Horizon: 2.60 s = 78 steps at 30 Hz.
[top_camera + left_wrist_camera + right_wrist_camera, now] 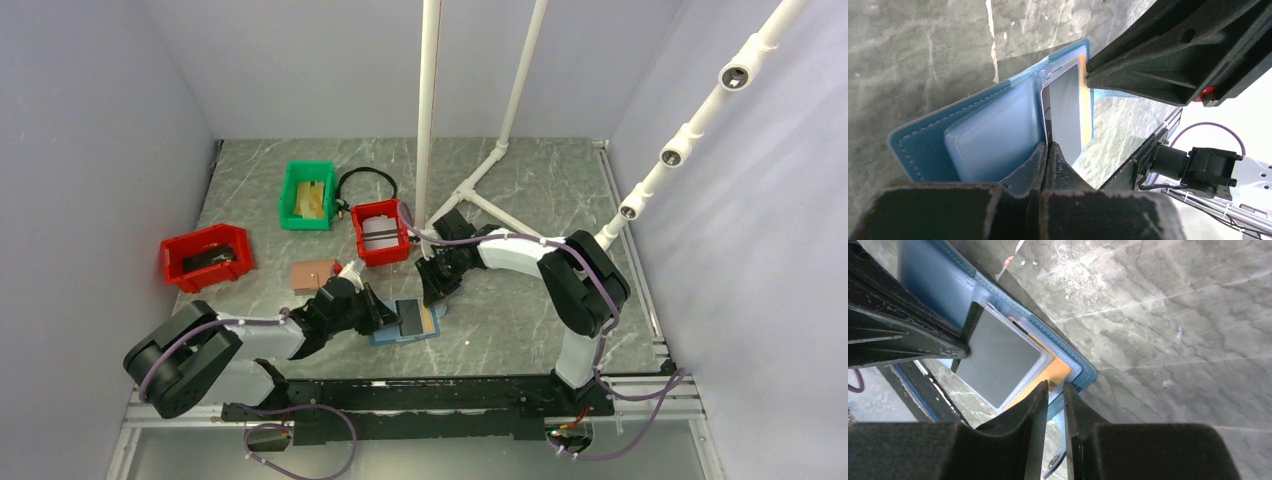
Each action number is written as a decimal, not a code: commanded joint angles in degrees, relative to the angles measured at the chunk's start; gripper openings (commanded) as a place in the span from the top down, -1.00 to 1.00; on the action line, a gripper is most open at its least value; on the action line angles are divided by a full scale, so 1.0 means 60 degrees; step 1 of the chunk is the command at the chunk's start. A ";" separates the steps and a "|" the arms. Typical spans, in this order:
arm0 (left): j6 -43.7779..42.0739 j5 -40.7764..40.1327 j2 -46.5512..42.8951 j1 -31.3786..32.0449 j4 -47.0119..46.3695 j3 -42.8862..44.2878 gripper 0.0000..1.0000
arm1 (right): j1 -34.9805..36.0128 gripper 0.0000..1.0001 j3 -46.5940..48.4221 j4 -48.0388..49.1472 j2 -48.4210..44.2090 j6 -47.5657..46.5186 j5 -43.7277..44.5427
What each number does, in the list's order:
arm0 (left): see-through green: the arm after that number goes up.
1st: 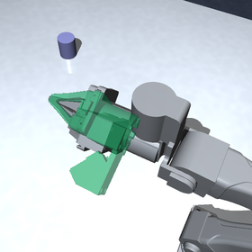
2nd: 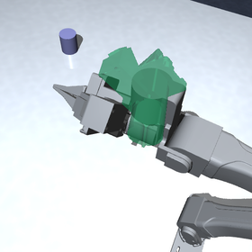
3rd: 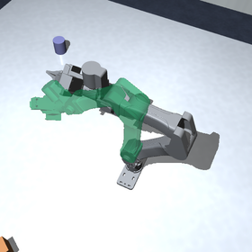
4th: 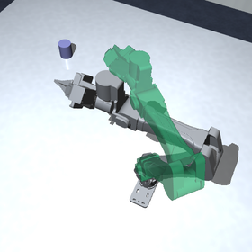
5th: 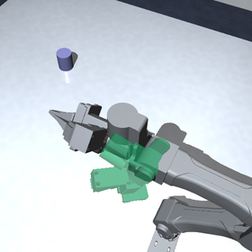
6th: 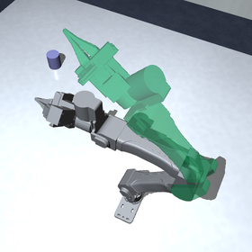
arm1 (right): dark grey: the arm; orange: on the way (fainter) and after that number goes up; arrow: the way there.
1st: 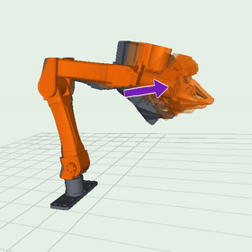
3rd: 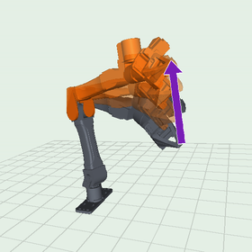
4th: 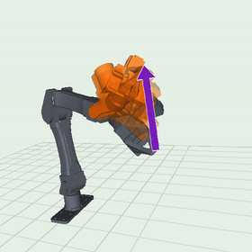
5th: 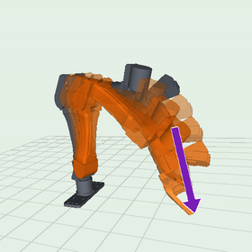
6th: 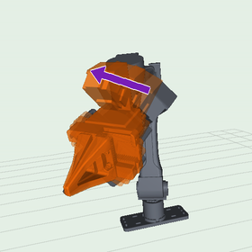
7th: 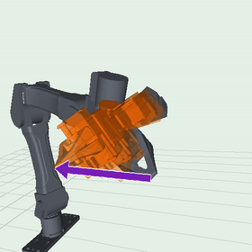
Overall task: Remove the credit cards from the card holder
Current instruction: Remove the credit card from the card holder.
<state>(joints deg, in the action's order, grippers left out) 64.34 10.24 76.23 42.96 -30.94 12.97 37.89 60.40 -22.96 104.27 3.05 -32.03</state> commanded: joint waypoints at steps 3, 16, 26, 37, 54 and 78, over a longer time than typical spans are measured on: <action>-0.0705 0.0439 -0.0836 -0.0171 0.1720 -0.0009 1.00 | -0.0076 0.57 -0.0257 -0.0612 0.0595 -0.0420 0.1380; -0.1665 0.0726 -0.1261 -0.0261 0.2742 0.0361 1.00 | -0.0074 0.56 0.0001 -0.0909 0.0377 -0.0941 0.1022; -0.4599 0.1489 -0.1155 -0.0214 0.3681 0.1801 1.00 | -0.0627 -0.20 -0.0244 -0.2012 -0.2855 -0.4924 -0.1688; -0.6499 0.1995 -0.1872 -0.0071 0.5134 0.2902 1.00 | -0.0870 -0.41 -0.0378 -0.2157 -0.2948 -0.6107 -0.2502; -0.7901 0.2770 -0.1686 0.0935 0.5028 0.3624 1.00 | -0.1203 -0.46 -0.0906 -0.2057 -0.3138 -0.7340 -0.3558; -0.7726 0.0969 -0.3934 0.0907 0.6617 0.3354 1.00 | -0.0866 1.00 -0.0158 -0.3057 -0.1483 -0.7203 -0.3350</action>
<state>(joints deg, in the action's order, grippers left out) 18.72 20.73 56.77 48.36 4.56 32.69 32.73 57.78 -42.22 96.23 -40.16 -54.08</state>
